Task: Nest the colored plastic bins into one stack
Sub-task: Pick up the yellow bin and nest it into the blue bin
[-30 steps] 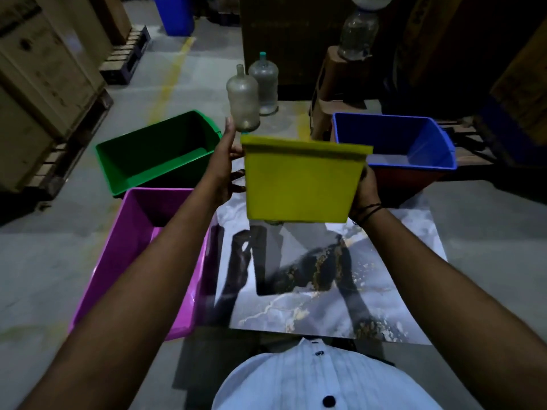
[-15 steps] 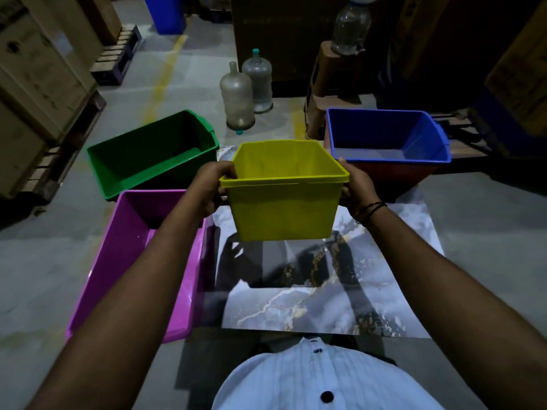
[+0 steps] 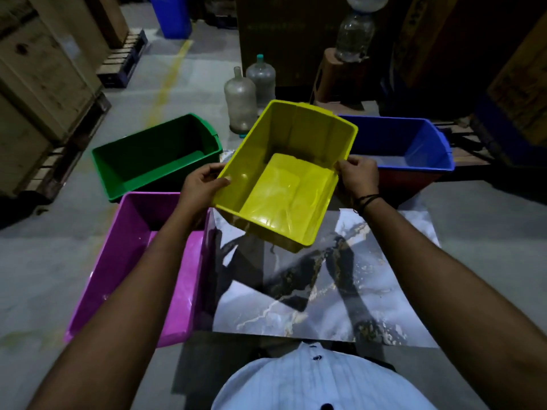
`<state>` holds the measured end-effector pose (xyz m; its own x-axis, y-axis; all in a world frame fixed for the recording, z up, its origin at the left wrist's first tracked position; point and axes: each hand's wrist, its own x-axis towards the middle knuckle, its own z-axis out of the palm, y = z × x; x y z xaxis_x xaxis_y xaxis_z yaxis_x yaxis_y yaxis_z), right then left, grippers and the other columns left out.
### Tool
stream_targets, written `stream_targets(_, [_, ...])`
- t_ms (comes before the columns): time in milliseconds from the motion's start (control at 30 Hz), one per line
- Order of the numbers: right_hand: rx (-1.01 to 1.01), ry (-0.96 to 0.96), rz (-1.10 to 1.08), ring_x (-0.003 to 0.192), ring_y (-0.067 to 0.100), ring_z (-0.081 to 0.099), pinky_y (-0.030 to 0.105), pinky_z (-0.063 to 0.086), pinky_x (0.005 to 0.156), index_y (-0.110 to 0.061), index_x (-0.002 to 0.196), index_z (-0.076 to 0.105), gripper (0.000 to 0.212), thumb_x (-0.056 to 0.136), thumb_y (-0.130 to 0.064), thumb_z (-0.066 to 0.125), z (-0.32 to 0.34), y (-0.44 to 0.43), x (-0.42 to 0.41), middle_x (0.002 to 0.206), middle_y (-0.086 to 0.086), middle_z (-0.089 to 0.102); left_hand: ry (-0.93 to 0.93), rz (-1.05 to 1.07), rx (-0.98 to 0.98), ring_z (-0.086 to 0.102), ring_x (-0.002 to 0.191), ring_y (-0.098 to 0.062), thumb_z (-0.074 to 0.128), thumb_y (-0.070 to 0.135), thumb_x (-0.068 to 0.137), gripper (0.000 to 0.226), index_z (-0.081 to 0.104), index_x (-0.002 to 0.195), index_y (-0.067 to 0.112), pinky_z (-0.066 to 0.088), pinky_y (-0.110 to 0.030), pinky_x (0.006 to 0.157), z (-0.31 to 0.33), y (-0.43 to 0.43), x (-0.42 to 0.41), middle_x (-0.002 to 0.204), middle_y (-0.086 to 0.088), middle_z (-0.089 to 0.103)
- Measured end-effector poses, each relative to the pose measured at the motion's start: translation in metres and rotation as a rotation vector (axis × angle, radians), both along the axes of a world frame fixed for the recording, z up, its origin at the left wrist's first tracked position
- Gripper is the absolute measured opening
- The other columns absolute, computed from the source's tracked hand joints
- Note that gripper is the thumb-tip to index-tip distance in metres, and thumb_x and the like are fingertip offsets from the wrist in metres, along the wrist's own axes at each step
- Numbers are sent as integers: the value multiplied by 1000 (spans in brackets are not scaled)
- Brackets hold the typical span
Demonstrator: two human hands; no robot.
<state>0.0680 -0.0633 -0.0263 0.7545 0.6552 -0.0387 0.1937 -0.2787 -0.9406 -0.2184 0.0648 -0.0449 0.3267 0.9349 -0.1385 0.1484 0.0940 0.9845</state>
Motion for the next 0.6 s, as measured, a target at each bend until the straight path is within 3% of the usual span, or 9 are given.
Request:
stream_targets(67, [49, -105, -71, 56, 10, 30, 29, 18, 46, 5, 62, 46, 32, 75, -22, 55, -3, 4, -6, 55, 6, 29, 151, 113, 104, 70, 88, -19, 72, 14, 88, 33, 69, 120, 7, 57, -38, 86, -6, 0, 6, 101, -6, 74])
stream_targets(167, [168, -110, -113, 57, 10, 25, 25, 20, 47, -5, 62, 43, 26, 75, -23, 55, 1, 8, -19, 55, 1, 27, 365, 397, 158, 67, 100, -24, 75, 38, 84, 41, 67, 117, 15, 52, -35, 89, -10, -9, 13, 112, -7, 73])
stream_targets(267, [250, -108, -99, 55, 9, 27, 24, 26, 51, -8, 68, 45, 24, 81, -18, 63, 3, 10, -24, 57, -3, 34, 216, 583, 75, 67, 96, -22, 72, 40, 87, 43, 66, 116, 7, 50, -29, 83, -11, -10, 17, 110, -10, 72])
stream_targets(367, [307, -45, -62, 59, 7, 49, 25, 43, 58, -5, 92, 61, 17, 82, -16, 71, 5, 10, -18, 70, -3, 54, 168, 607, 157, 60, 85, -20, 64, 27, 97, 31, 69, 102, -3, 36, -26, 67, -13, -13, 21, 95, -15, 69])
stream_targets(467, [325, -39, -84, 92, 16, 61, 24, 51, 79, -4, 119, 55, 49, 77, -20, 75, 13, 9, 0, 109, 14, 62, 141, 558, 250, 53, 77, -17, 61, 21, 98, 20, 66, 88, 5, 31, -27, 61, -10, -13, 26, 77, -8, 60])
stream_targets(533, [307, -155, -143, 115, 25, 54, 31, 46, 97, -5, 132, 46, 68, 75, -26, 75, 19, 6, 20, 128, 17, 53, 155, 497, 284, 53, 76, -17, 62, 22, 98, 18, 62, 85, 11, 33, -28, 63, -7, -4, 29, 75, -6, 59])
stream_targets(600, [291, -225, -175, 128, 26, 47, 27, 40, 102, -5, 147, 35, 83, 78, -25, 76, 25, 1, 44, 140, 17, 45, 183, 429, 309, 54, 75, -18, 63, 24, 96, 18, 64, 84, 11, 35, -29, 64, 0, 5, 34, 77, -10, 61])
